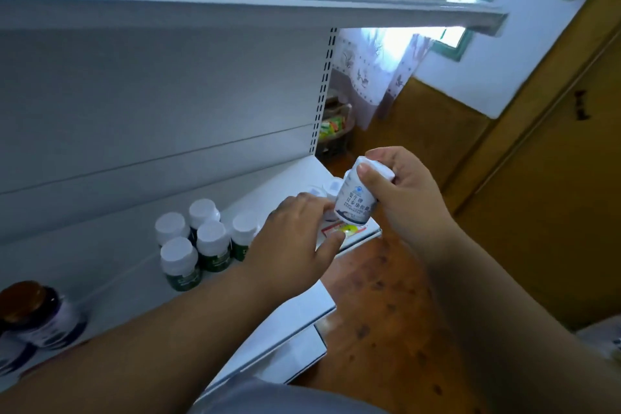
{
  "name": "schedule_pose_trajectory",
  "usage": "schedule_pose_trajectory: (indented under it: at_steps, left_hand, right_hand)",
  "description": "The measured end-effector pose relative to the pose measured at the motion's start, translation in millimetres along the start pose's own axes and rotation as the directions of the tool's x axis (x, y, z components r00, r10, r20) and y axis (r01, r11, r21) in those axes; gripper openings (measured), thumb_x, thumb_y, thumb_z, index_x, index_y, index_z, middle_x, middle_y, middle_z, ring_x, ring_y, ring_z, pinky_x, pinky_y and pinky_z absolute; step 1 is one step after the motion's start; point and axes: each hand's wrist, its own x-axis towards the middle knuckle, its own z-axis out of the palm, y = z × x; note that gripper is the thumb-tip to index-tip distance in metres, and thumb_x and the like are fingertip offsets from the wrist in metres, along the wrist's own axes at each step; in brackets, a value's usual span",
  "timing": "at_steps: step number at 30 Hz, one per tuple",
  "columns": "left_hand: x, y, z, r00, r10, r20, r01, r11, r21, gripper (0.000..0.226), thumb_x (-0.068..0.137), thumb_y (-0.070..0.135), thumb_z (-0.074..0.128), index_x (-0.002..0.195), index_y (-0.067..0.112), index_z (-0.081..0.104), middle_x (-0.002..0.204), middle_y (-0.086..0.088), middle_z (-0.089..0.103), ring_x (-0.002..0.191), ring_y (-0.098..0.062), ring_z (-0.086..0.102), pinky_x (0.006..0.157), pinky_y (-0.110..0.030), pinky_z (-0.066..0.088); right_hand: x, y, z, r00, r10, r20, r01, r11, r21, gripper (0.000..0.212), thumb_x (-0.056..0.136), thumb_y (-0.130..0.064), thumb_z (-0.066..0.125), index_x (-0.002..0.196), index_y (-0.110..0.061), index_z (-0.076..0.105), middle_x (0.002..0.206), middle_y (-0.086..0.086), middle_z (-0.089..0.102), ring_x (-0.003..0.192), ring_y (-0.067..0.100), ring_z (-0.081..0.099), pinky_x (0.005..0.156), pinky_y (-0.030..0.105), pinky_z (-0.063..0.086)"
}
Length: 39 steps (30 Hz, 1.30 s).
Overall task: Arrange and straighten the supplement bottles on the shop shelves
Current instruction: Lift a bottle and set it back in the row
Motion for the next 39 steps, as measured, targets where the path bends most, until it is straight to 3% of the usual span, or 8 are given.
schedule_pose_trajectory:
  at_steps: [5, 7, 10, 15, 21, 27, 33, 39]
  left_hand:
    - [33, -6, 27, 0.979, -0.152, -0.134, 0.171, 0.974, 0.146, 0.043, 0.092, 0.040, 0.050, 0.131, 0.020, 0.050, 0.130, -0.002, 0.053, 0.119, -0.022, 0.046, 0.102, -0.037, 0.039]
    - [41, -2, 37, 0.968, -0.183, -0.171, 0.218, 0.952, 0.214, 0.042, 0.091, 0.040, 0.048, 0.126, 0.017, 0.055, 0.125, -0.006, 0.059, 0.112, -0.027, 0.053, 0.097, -0.039, 0.044]
    - [52, 5, 52, 0.953, -0.219, -0.207, 0.280, 0.899, 0.338, 0.038, 0.087, 0.035, 0.052, 0.116, 0.013, 0.064, 0.115, -0.009, 0.065, 0.101, -0.030, 0.060, 0.089, -0.040, 0.050]
    - [59, 9, 71, 0.927, -0.312, -0.208, 0.372, 0.830, 0.416, 0.029, 0.084, 0.022, 0.055, 0.107, 0.009, 0.068, 0.100, -0.011, 0.069, 0.086, -0.032, 0.062, 0.076, -0.040, 0.051]
    - [58, 10, 78, 0.916, -0.294, -0.274, 0.389, 0.818, 0.424, 0.027, 0.080, 0.016, 0.057, 0.101, 0.010, 0.072, 0.090, -0.008, 0.070, 0.076, -0.030, 0.061, 0.066, -0.035, 0.049]
    - [58, 15, 80, 0.901, -0.343, -0.264, 0.424, 0.822, 0.380, 0.029, 0.077, 0.013, 0.063, 0.105, 0.009, 0.072, 0.102, -0.008, 0.071, 0.086, -0.030, 0.063, 0.074, -0.037, 0.052]
    - [58, 18, 76, 0.902, -0.332, -0.275, 0.416, 0.838, 0.353, 0.037, 0.081, 0.013, 0.061, 0.118, 0.010, 0.066, 0.116, -0.007, 0.066, 0.101, -0.029, 0.060, 0.085, -0.039, 0.050]
    - [32, 19, 65, 0.867, -0.312, -0.388, 0.437, 0.851, 0.292, 0.032, 0.080, 0.017, 0.061, 0.111, 0.012, 0.064, 0.108, -0.006, 0.063, 0.099, -0.025, 0.057, 0.084, -0.038, 0.049]
  right_hand:
    - [86, 19, 5, 0.987, -0.102, 0.124, 0.113, 0.990, -0.086, 0.020, 0.084, -0.037, 0.069, 0.097, -0.044, 0.054, 0.107, -0.018, 0.059, 0.101, 0.006, 0.058, 0.065, 0.012, 0.051]
    - [116, 28, 16, 0.955, -0.127, 0.267, 0.168, 0.977, -0.134, 0.026, 0.083, -0.030, 0.070, 0.097, -0.041, 0.053, 0.098, -0.021, 0.055, 0.098, 0.010, 0.059, 0.072, 0.026, 0.054]
    - [149, 43, 35, 0.869, -0.209, 0.448, 0.317, 0.931, -0.179, 0.027, 0.079, -0.028, 0.070, 0.098, -0.038, 0.053, 0.091, -0.021, 0.054, 0.082, 0.006, 0.057, 0.064, 0.026, 0.048]
    - [177, 63, 64, 0.666, -0.191, 0.721, 0.456, 0.870, -0.190, 0.030, 0.078, -0.027, 0.071, 0.099, -0.039, 0.053, 0.103, -0.009, 0.059, 0.087, 0.010, 0.054, 0.061, 0.015, 0.036]
    - [178, 76, 82, 0.504, -0.106, 0.857, 0.517, 0.832, -0.201, 0.018, 0.078, -0.019, 0.068, 0.091, -0.031, 0.063, 0.099, -0.008, 0.061, 0.081, 0.014, 0.061, 0.065, 0.026, 0.051]
    - [183, 80, 83, 0.487, -0.075, 0.870, 0.537, 0.811, -0.231, 0.016, 0.081, -0.024, 0.065, 0.094, -0.033, 0.061, 0.108, -0.007, 0.059, 0.085, 0.015, 0.060, 0.067, 0.037, 0.058]
    - [172, 80, 72, 0.548, -0.111, 0.829, 0.500, 0.838, -0.218, 0.016, 0.087, -0.035, 0.058, 0.102, -0.034, 0.055, 0.098, -0.006, 0.054, 0.062, 0.015, 0.060, 0.039, 0.025, 0.048]
    - [145, 56, 59, 0.604, -0.315, 0.733, 0.572, 0.811, -0.123, 0.018, 0.090, -0.027, 0.056, 0.108, -0.028, 0.058, 0.109, -0.011, 0.054, 0.094, 0.012, 0.055, 0.072, 0.022, 0.039]
